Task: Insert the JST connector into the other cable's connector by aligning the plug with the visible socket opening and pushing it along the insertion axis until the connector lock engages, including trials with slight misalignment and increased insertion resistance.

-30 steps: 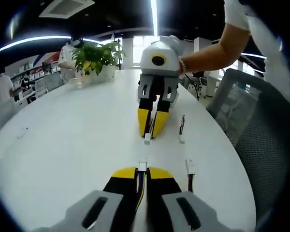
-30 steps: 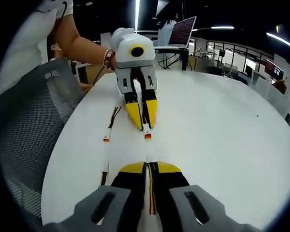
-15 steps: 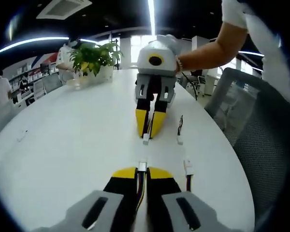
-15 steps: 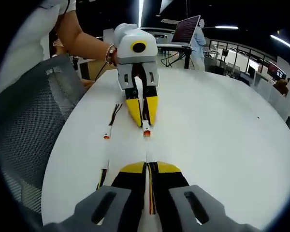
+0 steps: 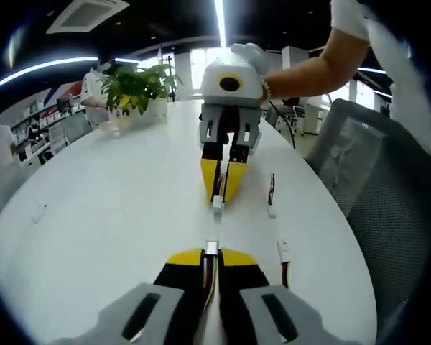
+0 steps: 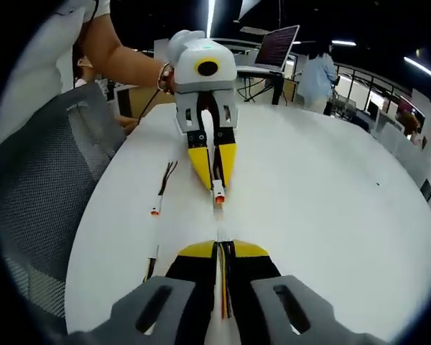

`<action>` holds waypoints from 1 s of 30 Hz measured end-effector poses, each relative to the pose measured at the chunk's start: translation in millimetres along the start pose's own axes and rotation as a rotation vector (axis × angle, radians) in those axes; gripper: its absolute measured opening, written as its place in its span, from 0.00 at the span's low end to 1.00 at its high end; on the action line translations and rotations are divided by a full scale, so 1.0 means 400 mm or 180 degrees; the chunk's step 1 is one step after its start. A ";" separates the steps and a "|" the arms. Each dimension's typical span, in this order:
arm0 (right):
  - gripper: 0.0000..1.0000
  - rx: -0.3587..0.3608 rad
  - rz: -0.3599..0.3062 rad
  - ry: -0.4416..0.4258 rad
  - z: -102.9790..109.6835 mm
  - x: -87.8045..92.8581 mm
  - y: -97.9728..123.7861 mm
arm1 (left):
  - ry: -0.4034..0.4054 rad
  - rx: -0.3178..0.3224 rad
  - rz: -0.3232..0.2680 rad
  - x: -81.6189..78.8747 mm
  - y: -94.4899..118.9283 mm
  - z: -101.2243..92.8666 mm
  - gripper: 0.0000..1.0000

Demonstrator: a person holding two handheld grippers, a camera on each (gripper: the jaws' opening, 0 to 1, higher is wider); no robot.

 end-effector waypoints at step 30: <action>0.03 0.0004 -0.0003 0.0134 0.000 -0.044 -0.020 | -0.0103 0.0026 0.0000 -0.031 -0.006 -0.002 0.01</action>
Point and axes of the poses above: the point that each gripper's makers call its tool centre point, and the gripper's own axes: y roughly backward along the fingers, z roughly to its left, x roughly out of its underside, the point moved 8 cm from there along y, roughly backward along the fingers, and after that the axes turned 10 degrees about -z, right-handed, at the moved point
